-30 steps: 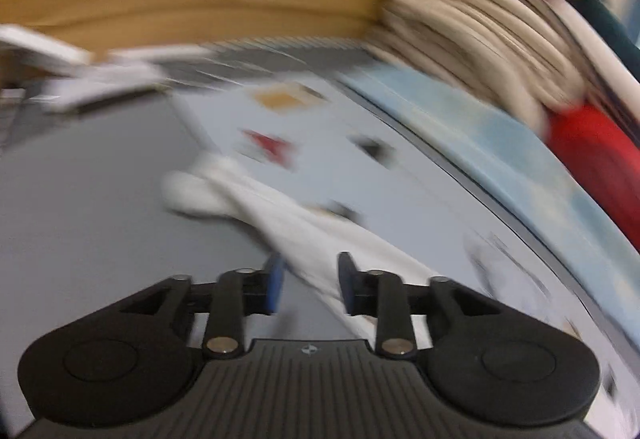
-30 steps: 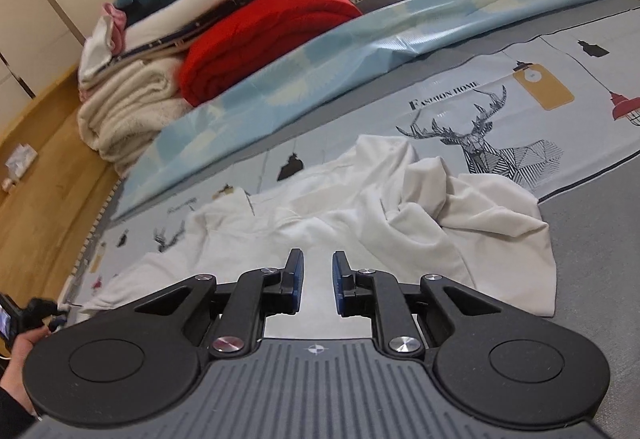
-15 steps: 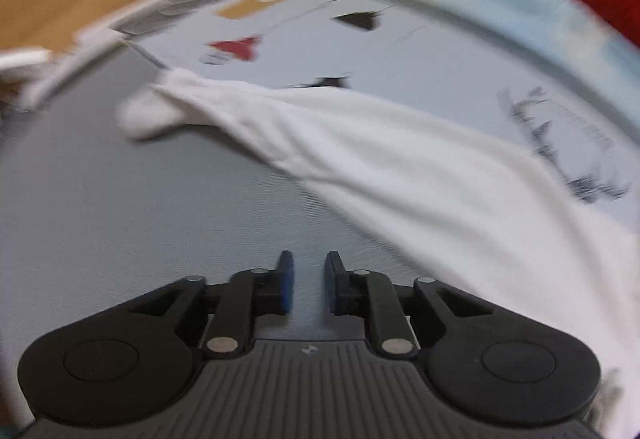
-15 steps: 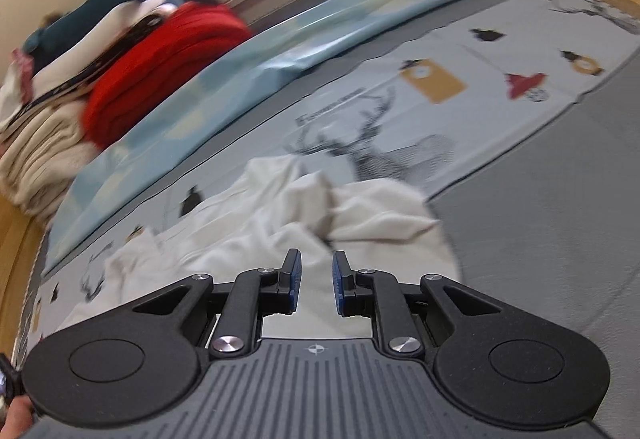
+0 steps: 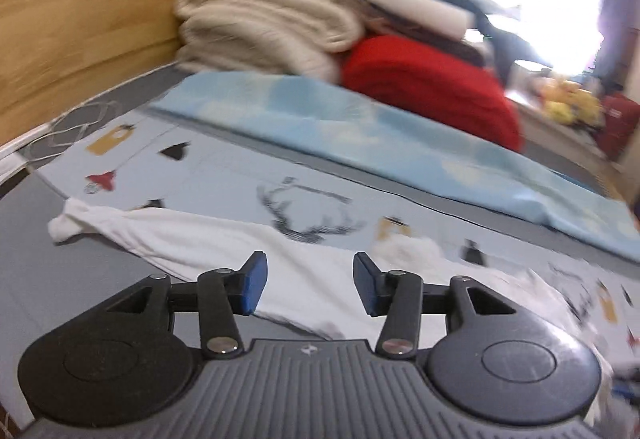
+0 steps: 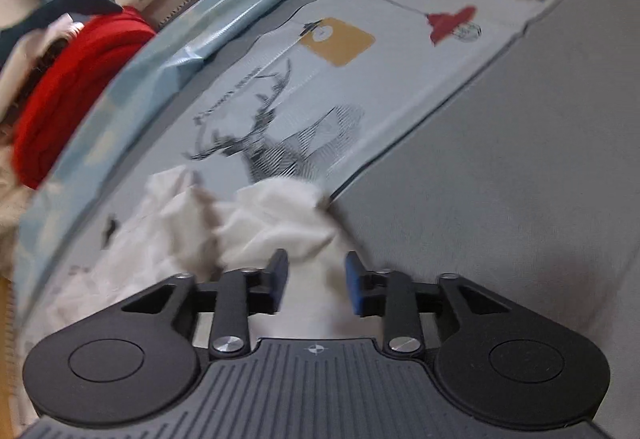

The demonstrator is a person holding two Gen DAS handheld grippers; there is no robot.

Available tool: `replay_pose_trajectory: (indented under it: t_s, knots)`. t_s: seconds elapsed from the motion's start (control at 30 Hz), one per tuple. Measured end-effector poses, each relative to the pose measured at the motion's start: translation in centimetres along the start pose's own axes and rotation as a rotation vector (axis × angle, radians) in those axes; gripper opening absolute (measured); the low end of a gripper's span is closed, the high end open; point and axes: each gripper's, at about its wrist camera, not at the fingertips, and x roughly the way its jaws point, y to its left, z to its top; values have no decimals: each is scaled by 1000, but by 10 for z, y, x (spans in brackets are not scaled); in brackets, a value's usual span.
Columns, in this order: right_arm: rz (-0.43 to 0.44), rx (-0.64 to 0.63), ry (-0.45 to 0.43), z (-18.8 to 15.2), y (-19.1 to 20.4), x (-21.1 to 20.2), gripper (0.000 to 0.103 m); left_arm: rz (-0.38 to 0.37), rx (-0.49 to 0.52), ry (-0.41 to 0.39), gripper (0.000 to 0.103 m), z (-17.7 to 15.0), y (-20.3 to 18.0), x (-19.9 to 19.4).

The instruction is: Fold small clothes

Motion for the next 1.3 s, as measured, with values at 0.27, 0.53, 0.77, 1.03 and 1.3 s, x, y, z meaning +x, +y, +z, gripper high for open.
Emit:
replay_pose_trajectory:
  t_s: [0.27, 0.53, 0.77, 1.03, 1.3]
  knots:
    - [71, 7, 16, 18, -4, 42, 38, 45, 146, 93, 37, -58, -36, 39]
    - [140, -162, -89, 48, 6, 35, 8, 79, 138, 96, 37, -44, -61, 52]
    - [-69, 124, -547, 108, -102, -41, 5, 25, 179, 116, 37, -42, -93, 51]
    - [-247, 326, -415, 109, -215, -13, 3, 9, 183, 159, 37, -46, -111, 62]
    - [-191, 300, -491, 129, -217, -22, 3, -5, 203, 179, 37, -51, -124, 65]
